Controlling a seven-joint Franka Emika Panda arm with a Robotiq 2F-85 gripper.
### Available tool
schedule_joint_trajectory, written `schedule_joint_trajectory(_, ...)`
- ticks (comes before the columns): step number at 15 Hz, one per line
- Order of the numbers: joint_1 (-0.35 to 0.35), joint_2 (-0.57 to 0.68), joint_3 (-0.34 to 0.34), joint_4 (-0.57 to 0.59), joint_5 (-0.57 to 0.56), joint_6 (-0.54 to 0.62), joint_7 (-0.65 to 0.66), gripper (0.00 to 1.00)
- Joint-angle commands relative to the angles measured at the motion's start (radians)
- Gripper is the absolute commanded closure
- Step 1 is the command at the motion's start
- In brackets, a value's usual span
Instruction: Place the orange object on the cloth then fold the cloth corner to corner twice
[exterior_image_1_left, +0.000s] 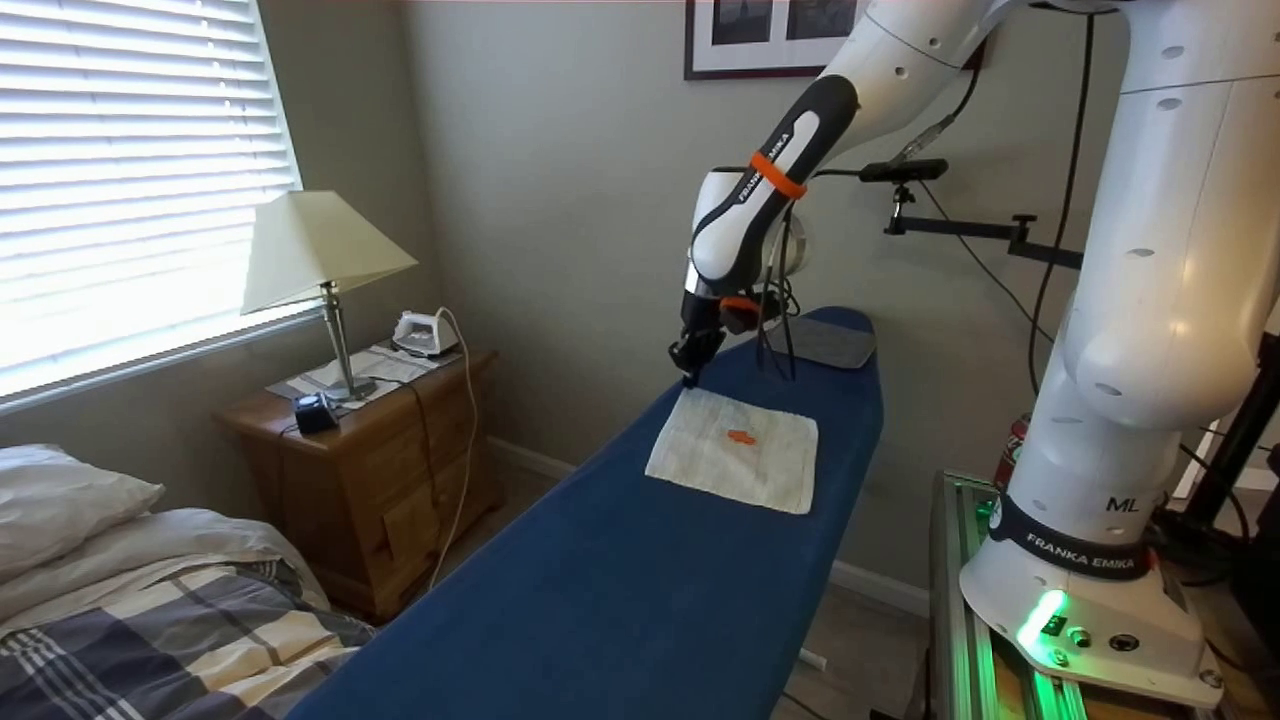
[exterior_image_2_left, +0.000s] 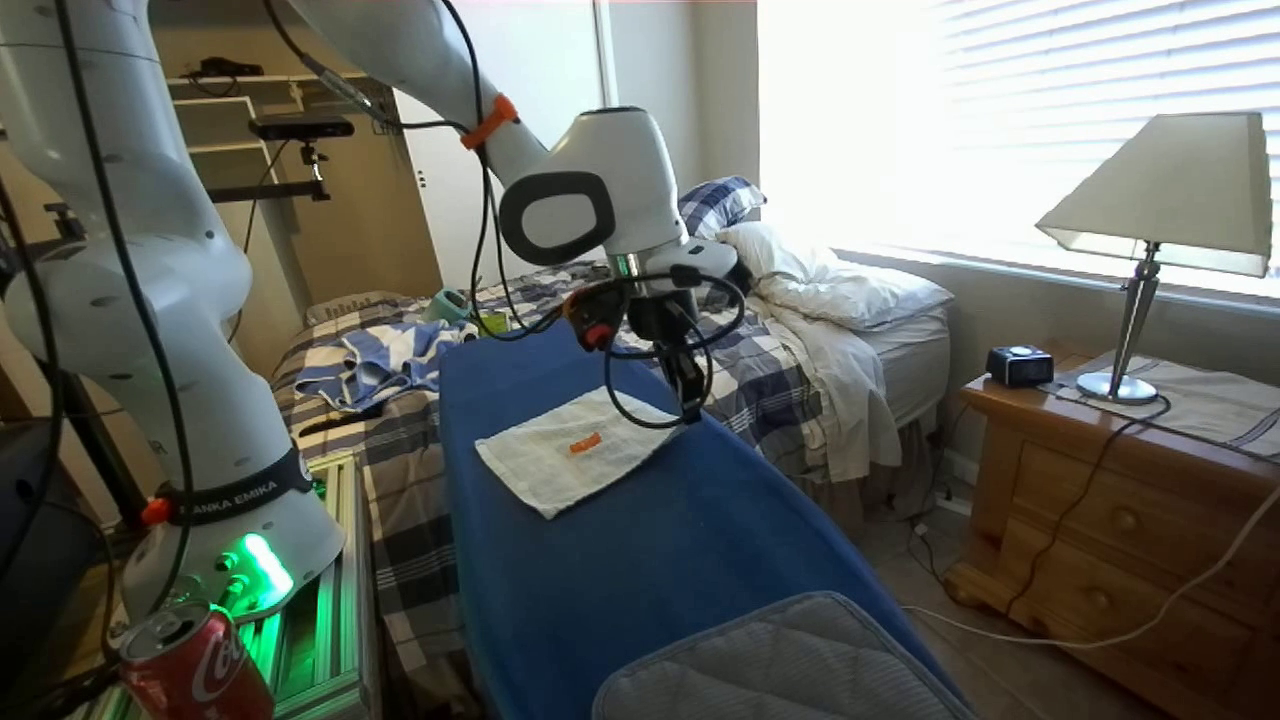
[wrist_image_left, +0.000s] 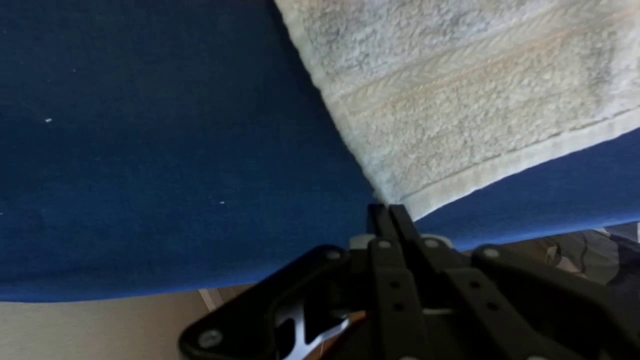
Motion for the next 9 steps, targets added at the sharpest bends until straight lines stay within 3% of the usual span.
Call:
schedule_joint_trajectory(1,-0.001,-0.116,0.005,-0.080,0.034,-0.062,-0.064,0.97)
schedule_joint_trajectory(9,0.028,-0.303,-0.009,-0.221,0.009,-0.190,-0.122,0.97)
